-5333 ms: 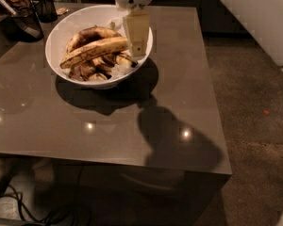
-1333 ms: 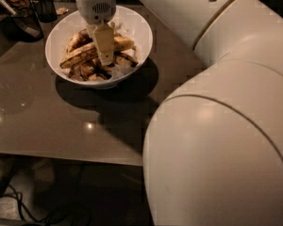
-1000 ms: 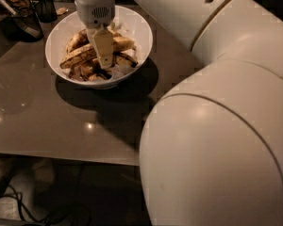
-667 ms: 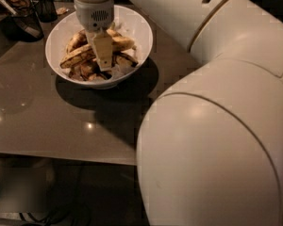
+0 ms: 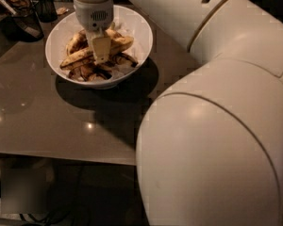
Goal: Pick banana from white bowl
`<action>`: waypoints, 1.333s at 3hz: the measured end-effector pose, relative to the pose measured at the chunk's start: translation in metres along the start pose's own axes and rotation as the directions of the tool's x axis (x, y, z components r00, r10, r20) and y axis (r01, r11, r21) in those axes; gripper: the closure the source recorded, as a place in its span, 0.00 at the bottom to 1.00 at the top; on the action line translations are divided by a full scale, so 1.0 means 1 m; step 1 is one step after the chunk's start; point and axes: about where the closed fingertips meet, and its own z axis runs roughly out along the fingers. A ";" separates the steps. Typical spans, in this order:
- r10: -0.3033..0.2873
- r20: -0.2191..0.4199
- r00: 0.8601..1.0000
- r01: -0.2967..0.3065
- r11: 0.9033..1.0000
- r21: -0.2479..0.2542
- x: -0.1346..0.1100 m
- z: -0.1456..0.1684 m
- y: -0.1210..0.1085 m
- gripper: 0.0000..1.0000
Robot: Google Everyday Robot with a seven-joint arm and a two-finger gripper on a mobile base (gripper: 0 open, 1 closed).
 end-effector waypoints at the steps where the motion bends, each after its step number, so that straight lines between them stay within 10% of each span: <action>1: 0.000 0.000 1.000 0.000 1.000 0.000 0.000 0.000 0.000 1.00; 3: 0.075 -0.015 0.997 -0.072 0.989 0.127 -0.004 -0.037 0.021 1.00; 4: 0.137 -0.031 0.990 -0.126 0.964 0.234 -0.006 -0.075 0.055 1.00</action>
Offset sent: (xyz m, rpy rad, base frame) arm -0.0178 -0.0141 0.0193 0.0163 -0.0570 -0.0506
